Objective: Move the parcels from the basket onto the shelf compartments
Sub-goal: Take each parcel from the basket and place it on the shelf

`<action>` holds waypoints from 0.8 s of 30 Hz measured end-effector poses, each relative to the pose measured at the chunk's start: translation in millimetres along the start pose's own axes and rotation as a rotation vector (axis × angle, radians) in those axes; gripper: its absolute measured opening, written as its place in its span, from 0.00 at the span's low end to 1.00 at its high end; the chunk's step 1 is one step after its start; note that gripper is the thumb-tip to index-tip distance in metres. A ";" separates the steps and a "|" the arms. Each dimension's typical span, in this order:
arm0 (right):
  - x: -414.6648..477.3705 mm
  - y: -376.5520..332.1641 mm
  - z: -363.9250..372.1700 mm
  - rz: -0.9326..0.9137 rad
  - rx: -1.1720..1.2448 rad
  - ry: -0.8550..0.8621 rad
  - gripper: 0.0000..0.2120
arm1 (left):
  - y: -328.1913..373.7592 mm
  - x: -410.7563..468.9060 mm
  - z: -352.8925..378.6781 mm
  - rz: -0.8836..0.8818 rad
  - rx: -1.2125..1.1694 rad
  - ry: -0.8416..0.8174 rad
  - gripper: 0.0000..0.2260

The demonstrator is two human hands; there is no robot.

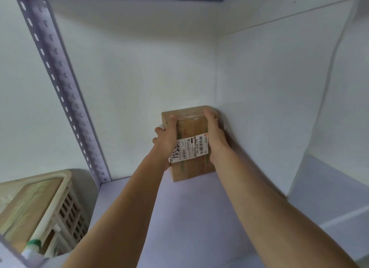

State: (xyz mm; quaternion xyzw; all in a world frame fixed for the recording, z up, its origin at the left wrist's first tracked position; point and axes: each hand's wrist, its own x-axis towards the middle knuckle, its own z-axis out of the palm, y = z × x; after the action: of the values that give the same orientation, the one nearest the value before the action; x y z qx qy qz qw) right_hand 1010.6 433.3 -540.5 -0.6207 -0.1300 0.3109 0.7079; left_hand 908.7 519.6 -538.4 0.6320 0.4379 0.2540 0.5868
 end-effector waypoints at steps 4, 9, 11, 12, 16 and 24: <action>0.1 -0.8 1.0 -0.006 -0.015 0.007 0.49 | 0.3 1.1 0.8 0.007 0.002 0.004 0.42; 8.5 3.3 0.6 0.000 -0.024 0.010 0.41 | -0.1 -3.0 0.5 0.014 -0.011 0.005 0.44; 7.9 4.4 0.5 0.008 -0.013 0.012 0.40 | 0.0 -7.0 0.9 0.003 -0.011 0.000 0.46; 5.9 3.9 0.5 0.006 -0.003 0.020 0.38 | 0.8 -9.4 1.0 -0.003 -0.013 -0.006 0.45; -4.4 -4.4 0.6 0.032 -0.011 0.034 0.34 | 9.9 -23.6 -1.1 -0.055 -0.012 -0.021 0.43; -48.8 -37.3 5.0 0.107 -0.051 0.113 0.38 | 43.7 -90.8 -26.1 -0.165 -0.096 -0.085 0.40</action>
State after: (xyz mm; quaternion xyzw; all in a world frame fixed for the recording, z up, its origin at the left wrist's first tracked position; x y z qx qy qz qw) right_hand 980.5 406.6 -493.9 -0.6613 -0.0644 0.3094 0.6803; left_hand 853.8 459.0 -474.1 0.5752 0.4506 0.1986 0.6532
